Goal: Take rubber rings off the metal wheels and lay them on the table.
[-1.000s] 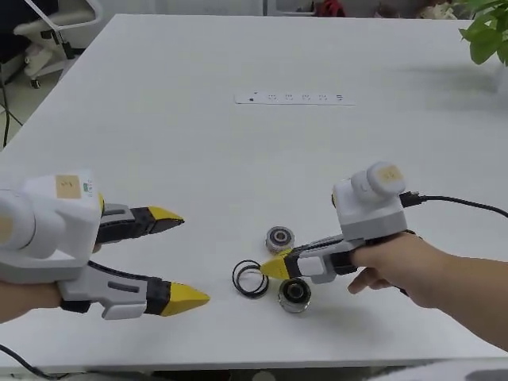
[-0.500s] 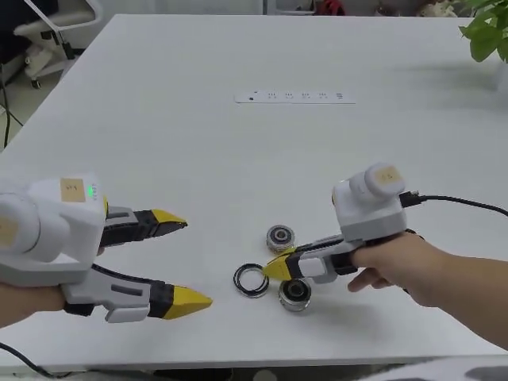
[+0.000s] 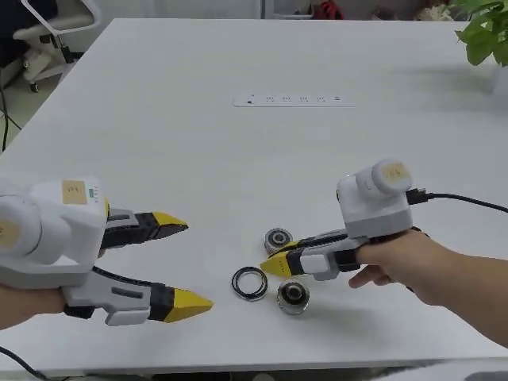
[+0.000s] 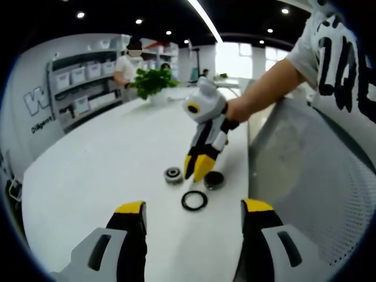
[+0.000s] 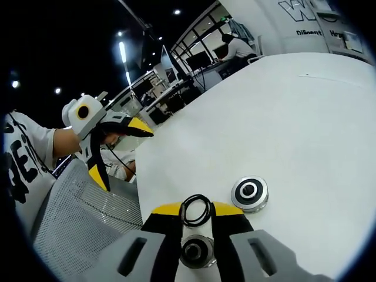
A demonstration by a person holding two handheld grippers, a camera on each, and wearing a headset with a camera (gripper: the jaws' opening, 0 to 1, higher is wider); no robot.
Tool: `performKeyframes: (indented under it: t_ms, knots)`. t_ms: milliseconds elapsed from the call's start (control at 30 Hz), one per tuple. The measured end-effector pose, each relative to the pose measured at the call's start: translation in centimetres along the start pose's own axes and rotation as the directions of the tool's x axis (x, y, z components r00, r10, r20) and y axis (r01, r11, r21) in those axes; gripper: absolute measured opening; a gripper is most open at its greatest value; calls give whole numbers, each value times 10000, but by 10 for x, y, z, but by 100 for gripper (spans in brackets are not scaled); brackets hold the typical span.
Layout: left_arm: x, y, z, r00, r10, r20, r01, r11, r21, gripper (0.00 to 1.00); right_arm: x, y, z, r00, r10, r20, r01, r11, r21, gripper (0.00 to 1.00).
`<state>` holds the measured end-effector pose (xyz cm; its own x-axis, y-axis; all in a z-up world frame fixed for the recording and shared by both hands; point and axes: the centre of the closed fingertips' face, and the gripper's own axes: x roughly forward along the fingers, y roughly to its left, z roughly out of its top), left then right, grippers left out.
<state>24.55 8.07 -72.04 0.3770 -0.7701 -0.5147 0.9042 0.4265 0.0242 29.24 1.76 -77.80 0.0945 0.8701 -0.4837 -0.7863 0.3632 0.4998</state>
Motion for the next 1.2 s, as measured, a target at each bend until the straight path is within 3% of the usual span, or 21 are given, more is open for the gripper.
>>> performKeyframes:
  t_ms: [167,500,800,1200]
  knots:
    - [1,-1,2,10000,-56,7,56,10000,-6,66,-8,4,13,9992,77,394,-71,9999,-140,20]
    - [-1,0,8,9999,-44,100,43,10000,36,67,-25,12,29,9969,-38,789,130,9932,-1161,29]
    - [-5,3,12,9998,96,198,-96,9999,30,67,-44,21,34,9949,-260,974,486,9701,-2377,42]
    - [-9,7,15,9995,219,236,-221,9997,68,68,-67,21,31,9907,-598,1224,964,9426,-3197,56]
